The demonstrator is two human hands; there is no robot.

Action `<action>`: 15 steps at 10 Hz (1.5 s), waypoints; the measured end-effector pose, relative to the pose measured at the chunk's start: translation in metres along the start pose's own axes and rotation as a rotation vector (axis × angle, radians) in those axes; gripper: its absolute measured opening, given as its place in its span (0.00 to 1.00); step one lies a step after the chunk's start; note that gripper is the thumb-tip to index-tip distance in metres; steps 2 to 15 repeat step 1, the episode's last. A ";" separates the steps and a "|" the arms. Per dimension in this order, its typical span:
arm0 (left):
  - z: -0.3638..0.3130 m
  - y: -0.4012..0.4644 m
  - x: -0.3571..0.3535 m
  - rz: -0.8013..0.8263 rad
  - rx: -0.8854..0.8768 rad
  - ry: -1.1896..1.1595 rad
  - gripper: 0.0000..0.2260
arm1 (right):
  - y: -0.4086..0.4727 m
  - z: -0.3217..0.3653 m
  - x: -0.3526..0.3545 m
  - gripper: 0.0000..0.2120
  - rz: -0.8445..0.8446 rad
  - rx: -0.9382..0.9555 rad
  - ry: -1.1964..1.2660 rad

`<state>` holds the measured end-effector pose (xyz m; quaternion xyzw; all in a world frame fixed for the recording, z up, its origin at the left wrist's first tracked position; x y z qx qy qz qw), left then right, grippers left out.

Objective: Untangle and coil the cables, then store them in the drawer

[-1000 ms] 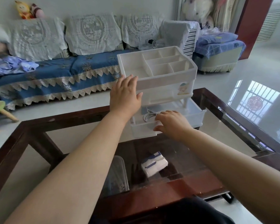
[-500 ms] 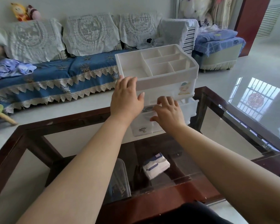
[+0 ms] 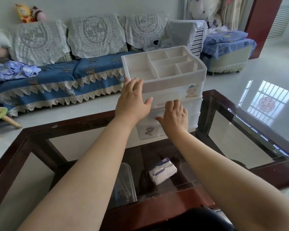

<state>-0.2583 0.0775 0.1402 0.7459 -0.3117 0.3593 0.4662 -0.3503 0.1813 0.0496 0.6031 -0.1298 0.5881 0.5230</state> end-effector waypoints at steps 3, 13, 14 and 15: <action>0.000 -0.026 -0.004 -0.019 0.029 -0.155 0.30 | -0.019 0.006 0.006 0.20 -0.043 0.003 0.237; 0.000 -0.026 -0.004 -0.019 0.029 -0.155 0.30 | -0.019 0.006 0.006 0.20 -0.043 0.003 0.237; 0.000 -0.026 -0.004 -0.019 0.029 -0.155 0.30 | -0.019 0.006 0.006 0.20 -0.043 0.003 0.237; 0.000 -0.026 -0.004 -0.019 0.029 -0.155 0.30 | -0.019 0.006 0.006 0.20 -0.043 0.003 0.237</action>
Point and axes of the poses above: each hand's wrist, its own y-axis towards the middle knuckle, its own x-axis out of the back of the hand, z = x × y, the point moved 5 cm from there along y, towards the middle knuckle
